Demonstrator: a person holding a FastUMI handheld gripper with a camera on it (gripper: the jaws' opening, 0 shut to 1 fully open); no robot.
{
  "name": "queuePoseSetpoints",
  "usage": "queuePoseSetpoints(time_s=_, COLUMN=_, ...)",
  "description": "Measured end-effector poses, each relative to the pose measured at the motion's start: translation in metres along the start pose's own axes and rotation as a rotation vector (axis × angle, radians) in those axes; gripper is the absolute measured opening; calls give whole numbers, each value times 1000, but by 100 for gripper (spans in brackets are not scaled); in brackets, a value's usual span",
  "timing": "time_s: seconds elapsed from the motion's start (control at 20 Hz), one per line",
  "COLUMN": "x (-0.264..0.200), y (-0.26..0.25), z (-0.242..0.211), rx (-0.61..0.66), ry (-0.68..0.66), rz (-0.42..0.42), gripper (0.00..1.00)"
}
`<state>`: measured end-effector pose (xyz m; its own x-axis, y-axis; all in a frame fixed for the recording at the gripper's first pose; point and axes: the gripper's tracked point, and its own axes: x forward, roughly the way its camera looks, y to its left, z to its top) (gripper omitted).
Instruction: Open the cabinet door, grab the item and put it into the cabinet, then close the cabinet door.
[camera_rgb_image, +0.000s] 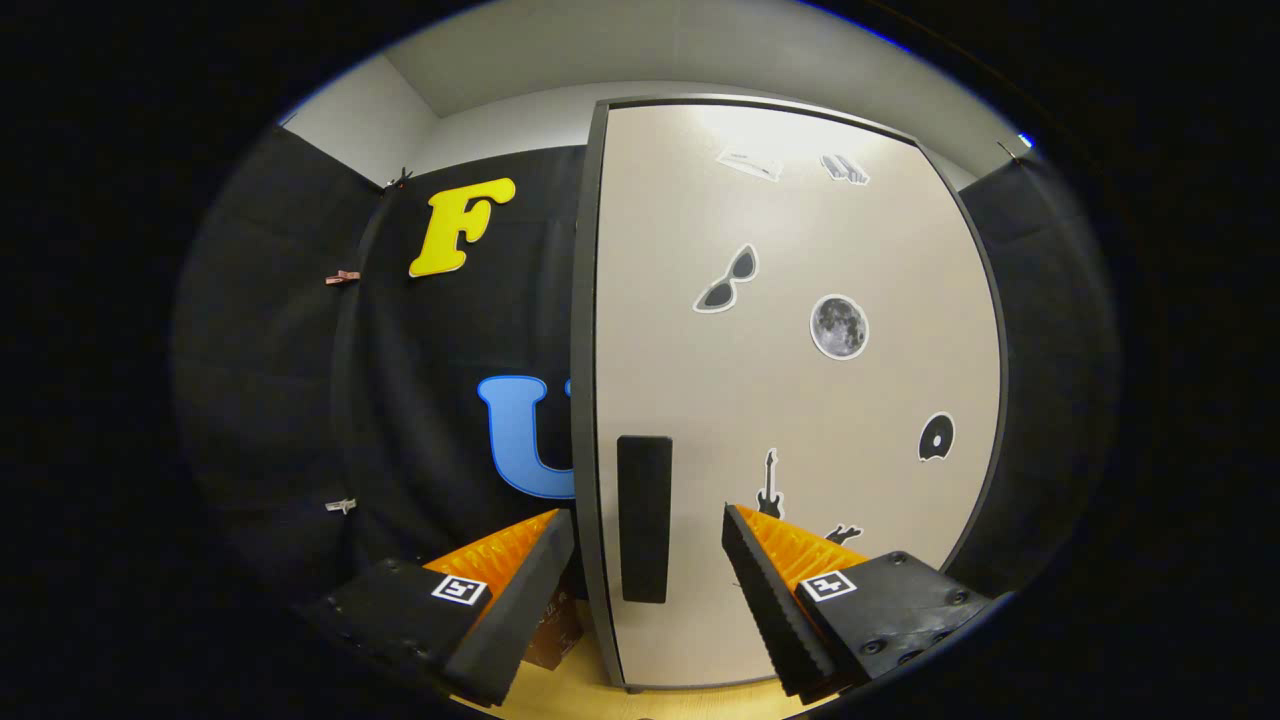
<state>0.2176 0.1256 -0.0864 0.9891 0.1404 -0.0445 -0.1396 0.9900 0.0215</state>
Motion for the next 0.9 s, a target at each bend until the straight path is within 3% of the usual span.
queuePoseSetpoints(time_s=0.3, x=26, y=-4, z=-17, rx=-19, ry=30, rz=-21, gripper=95)
queuePoseSetpoints(time_s=0.35, x=27, y=-2, z=-18, rx=-19, ry=30, rz=-12, gripper=88)
queuePoseSetpoints(time_s=0.5, x=34, y=3, z=-23, rx=-36, ry=29, rz=-8, gripper=81)
queuePoseSetpoints(time_s=0.65, x=41, y=3, z=-37, rx=-54, ry=65, rz=-23, gripper=51)
queuePoseSetpoints(time_s=0.9, x=39, y=1, z=-36, rx=-45, ry=62, rz=-53, gripper=32)
